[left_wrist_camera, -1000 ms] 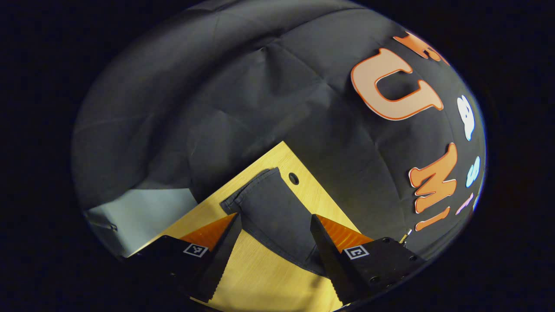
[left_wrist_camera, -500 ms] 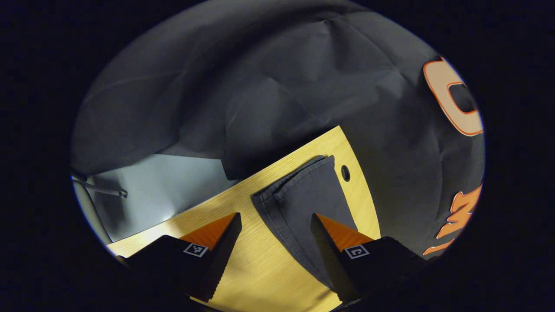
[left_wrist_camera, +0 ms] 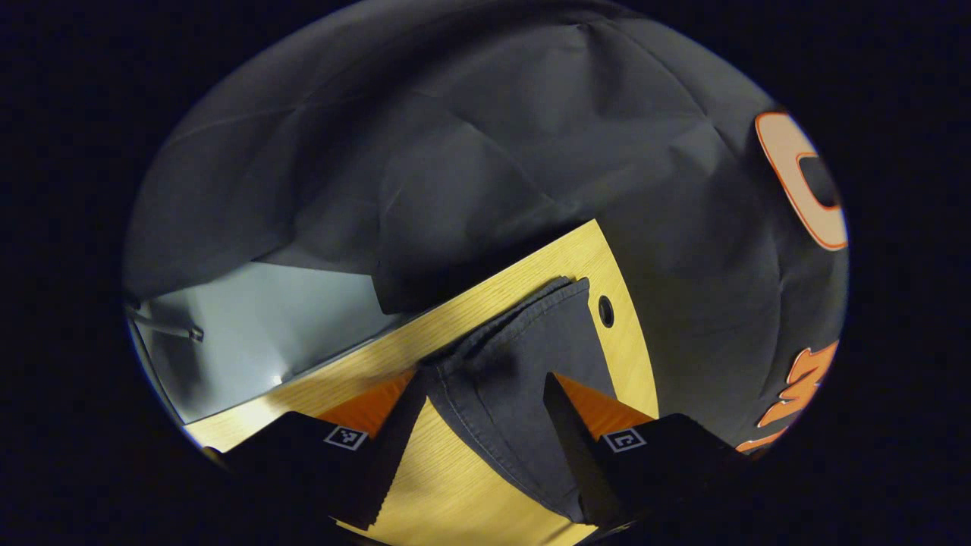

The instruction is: Grasp the waist and the cuffs of the jeans and fold them to make the two legs overlap; first hold the waist and fold one-third of the jeans toward the cuffs, then hold the cuffs and fold the remaining one-third in the same direction to finish folding.

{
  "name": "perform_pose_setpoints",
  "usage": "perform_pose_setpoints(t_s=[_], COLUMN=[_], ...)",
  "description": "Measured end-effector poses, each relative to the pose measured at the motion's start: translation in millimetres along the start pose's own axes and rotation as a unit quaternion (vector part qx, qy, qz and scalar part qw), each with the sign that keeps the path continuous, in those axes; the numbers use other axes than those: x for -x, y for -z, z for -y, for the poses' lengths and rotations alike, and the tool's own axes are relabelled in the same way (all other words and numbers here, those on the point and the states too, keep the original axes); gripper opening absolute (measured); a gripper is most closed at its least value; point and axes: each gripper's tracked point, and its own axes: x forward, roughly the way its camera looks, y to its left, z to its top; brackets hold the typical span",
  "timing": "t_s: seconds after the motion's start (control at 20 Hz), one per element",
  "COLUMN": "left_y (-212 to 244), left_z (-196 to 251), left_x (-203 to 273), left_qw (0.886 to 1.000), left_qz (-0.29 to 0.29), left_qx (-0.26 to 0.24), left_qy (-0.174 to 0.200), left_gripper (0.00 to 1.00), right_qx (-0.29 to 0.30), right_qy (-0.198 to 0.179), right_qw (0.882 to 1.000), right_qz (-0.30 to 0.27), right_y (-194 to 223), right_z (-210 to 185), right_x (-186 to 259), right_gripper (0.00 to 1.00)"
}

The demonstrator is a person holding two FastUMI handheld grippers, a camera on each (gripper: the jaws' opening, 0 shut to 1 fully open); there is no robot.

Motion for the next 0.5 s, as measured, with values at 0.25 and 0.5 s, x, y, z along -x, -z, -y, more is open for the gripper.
perform_pose_setpoints(t_s=[0.25, 0.5], left_y=[-4.5, 0.2], left_z=[62.3, 63.1], left_x=[-50.6, -76.8], left_qw=[0.998, 0.998], left_qz=[0.036, 0.011], left_qx=[-0.051, -0.054], left_qy=[0.031, 0.024], left_gripper=[0.96, 0.06], right_qx=[-0.013, -0.042], right_qy=[-0.002, 0.016], right_qw=[1.0, 0.999], right_qz=[0.0, 0.01], right_y=[-2.0, -9.8], right_z=[5.9, 35.3], right_x=[8.1, 25.7], right_gripper=[0.98, 0.98])
